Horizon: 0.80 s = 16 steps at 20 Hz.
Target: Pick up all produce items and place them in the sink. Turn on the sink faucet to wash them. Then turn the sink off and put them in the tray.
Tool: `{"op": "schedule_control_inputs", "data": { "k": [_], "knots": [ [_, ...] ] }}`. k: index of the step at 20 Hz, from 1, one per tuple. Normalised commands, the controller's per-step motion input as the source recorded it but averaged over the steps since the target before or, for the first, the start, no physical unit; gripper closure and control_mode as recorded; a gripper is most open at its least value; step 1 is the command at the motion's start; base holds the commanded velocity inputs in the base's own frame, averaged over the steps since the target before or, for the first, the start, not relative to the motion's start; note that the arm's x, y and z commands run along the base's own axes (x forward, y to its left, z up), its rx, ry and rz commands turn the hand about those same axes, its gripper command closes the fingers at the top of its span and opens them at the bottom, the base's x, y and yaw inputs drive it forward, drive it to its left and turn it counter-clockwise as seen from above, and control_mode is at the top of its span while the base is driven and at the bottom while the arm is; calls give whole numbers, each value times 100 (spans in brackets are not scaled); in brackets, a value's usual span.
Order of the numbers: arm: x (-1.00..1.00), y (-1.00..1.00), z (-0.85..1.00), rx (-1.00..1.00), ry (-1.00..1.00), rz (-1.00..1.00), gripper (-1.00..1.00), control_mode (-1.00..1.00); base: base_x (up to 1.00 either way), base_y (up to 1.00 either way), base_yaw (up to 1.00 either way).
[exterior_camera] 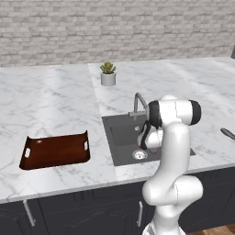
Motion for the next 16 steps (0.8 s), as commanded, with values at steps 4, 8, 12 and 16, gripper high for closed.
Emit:
{"op": "schedule_control_inputs", "data": {
  "k": [4,8,12,16],
  "knots": [
    [0,-5,11,3,8,0,-100,-100,0,0,0],
    [1,-11,12,2,9,0,-100,-100,0,0,0],
    [0,-9,6,0,10,0,-100,-100,0,0,0],
    [1,-3,1,0,10,0,-100,-100,0,0,0]
  ]
}}
